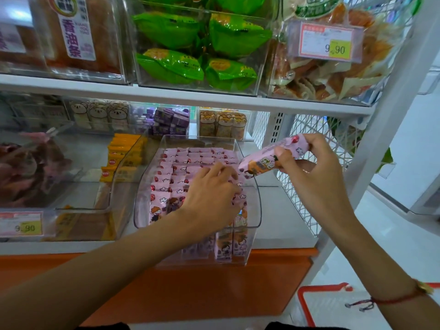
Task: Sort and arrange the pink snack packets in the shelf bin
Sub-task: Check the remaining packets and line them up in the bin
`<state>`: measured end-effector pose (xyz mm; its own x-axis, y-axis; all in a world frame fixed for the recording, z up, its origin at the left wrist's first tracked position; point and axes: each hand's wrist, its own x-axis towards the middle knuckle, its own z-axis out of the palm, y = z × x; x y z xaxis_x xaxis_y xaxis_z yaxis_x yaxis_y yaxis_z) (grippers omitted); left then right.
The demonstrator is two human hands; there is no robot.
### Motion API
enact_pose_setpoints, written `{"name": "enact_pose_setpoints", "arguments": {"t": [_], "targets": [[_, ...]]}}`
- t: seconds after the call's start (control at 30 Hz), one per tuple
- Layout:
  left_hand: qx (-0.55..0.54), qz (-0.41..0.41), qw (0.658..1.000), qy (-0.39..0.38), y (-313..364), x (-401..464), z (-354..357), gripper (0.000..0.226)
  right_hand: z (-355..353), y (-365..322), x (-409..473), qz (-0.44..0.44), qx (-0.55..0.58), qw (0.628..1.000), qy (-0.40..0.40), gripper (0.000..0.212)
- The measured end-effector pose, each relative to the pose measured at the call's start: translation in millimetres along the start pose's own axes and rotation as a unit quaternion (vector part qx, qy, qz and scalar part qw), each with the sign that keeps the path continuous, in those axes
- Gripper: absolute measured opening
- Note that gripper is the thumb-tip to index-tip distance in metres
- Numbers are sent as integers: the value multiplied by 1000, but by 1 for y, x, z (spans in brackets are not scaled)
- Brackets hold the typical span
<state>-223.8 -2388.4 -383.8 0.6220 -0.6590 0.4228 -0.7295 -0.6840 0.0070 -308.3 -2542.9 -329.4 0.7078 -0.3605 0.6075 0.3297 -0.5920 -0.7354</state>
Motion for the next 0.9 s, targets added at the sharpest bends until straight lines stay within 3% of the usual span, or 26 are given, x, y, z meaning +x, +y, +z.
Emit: {"name": "enact_pose_setpoints", "arguments": {"t": [0.13, 0.33, 0.63, 0.8, 0.9], "targets": [[3, -22, 1000, -6, 1, -2, 0, 48, 12, 0, 8, -23, -82, 996, -34, 21], [-127, -35, 991, 9, -6, -9, -3, 33, 15, -3, 23, -51, -161, 980, -107, 28], [-202, -86, 975, 38, -3, -22, -10, 18, 21, -22, 50, -75, -287, 914, -277, 29], [-200, -81, 975, 52, 0, -23, -12, 17, 47, -5, 37, -142, -420, 855, -271, 38], [-206, -81, 974, 56, -1, -24, -10, 19, 46, 4, 30, -107, -408, 858, -293, 42]]}}
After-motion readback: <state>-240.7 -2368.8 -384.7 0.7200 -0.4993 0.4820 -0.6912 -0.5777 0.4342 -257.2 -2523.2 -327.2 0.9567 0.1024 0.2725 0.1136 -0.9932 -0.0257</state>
